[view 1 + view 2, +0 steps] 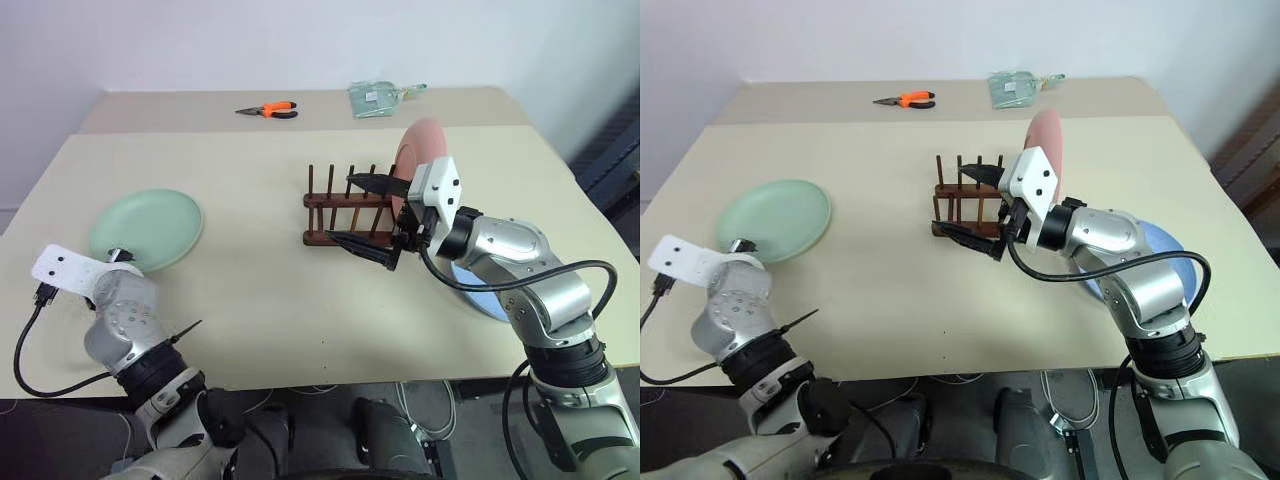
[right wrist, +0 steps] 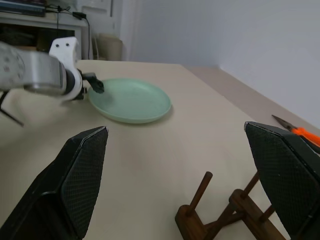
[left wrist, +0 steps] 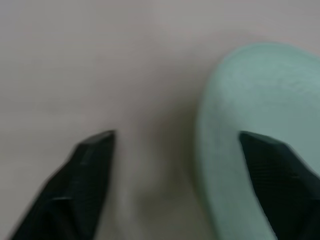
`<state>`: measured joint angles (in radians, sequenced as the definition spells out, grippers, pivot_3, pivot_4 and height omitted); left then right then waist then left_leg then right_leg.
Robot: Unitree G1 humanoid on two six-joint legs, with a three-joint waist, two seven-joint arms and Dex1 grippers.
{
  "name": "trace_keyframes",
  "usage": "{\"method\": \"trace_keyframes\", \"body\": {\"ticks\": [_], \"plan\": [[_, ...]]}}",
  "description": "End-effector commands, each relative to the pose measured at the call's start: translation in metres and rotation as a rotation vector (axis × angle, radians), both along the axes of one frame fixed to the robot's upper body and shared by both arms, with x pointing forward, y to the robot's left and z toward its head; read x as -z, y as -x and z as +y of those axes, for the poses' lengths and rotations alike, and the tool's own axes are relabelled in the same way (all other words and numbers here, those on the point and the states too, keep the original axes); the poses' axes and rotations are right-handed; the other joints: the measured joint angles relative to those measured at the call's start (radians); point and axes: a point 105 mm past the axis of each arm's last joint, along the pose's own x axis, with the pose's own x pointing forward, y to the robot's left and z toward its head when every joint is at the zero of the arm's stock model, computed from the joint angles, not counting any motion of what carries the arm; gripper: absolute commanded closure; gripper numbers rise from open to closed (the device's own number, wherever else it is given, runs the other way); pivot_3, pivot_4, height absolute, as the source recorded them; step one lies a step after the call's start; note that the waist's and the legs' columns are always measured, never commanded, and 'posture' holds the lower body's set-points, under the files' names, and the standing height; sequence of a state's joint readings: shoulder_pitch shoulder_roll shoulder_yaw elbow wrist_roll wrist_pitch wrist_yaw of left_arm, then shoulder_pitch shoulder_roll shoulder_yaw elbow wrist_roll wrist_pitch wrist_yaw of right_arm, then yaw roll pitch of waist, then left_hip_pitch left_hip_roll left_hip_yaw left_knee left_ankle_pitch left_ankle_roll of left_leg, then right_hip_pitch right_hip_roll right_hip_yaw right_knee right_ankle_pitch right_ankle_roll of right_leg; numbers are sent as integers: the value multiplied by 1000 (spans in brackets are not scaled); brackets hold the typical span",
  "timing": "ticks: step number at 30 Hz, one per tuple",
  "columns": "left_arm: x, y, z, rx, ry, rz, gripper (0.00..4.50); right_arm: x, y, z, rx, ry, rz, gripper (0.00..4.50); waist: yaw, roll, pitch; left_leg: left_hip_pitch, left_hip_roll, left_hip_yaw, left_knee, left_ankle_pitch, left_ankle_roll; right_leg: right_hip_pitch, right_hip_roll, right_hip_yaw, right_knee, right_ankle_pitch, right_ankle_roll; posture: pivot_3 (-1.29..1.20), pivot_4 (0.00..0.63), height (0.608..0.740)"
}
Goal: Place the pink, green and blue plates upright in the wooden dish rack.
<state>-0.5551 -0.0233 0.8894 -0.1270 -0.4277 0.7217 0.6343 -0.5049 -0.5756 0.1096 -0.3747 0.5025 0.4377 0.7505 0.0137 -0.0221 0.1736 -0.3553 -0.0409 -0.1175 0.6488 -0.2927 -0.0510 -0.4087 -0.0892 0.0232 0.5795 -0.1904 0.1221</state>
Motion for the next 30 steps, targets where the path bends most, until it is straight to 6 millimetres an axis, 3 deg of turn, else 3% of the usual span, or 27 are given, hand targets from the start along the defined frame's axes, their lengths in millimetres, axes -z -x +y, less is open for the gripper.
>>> {"method": "trace_keyframes", "body": {"ticks": [1,4,5,8,12,15,23,26,30], "plan": [[8,-13,-11,114,63,-45,2214,-6,4,0,8,3,-61,0,0,0,0,0,0,0,0,0,0,0,0,0,0,0,0,0,150,740],[-4,-24,-16,191,15,-88,3798,-3,-1,-3,33,11,-46,0,1,0,0,0,0,0,0,1,-1,0,0,0,0,0,0,0,150,740],[-22,-33,-23,259,-54,-155,4323,-2,-1,-3,36,31,-57,0,1,0,0,0,0,0,0,1,-1,0,0,0,0,0,0,0,150,740],[-90,-54,-66,502,-286,-425,4423,-1,-6,-2,69,133,-182,0,1,-2,1,-1,0,0,0,1,-1,0,0,0,0,0,0,0,150,740],[-145,-55,-127,735,-497,-608,4423,-2,-16,11,92,367,-492,0,-7,-2,1,-2,0,1,0,1,-2,-1,0,0,-2,0,0,0,150,740],[-163,-51,-158,854,-590,-656,4423,-5,-28,23,93,489,-659,0,-26,-2,1,-1,1,2,-2,1,-2,-1,0,1,-1,0,0,0,150,740],[-181,-43,-196,994,-603,-716,4423,3,-63,33,139,673,-834,0,-27,-2,1,-1,2,2,-3,1,-2,-3,1,1,-1,0,-1,0,150,740],[-182,-40,-198,990,-567,-731,4500,5,-69,32,150,692,-840,846,-24,-3,2,-2,1,1,-2,1,-2,-2,1,1,-2,0,-1,0,150,740],[-179,-39,-194,986,-574,-713,4500,4,-72,29,170,687,-854,2799,-27,-3,2,-1,1,1,-2,1,-2,-2,1,1,-2,0,-1,0,150,740]]}}
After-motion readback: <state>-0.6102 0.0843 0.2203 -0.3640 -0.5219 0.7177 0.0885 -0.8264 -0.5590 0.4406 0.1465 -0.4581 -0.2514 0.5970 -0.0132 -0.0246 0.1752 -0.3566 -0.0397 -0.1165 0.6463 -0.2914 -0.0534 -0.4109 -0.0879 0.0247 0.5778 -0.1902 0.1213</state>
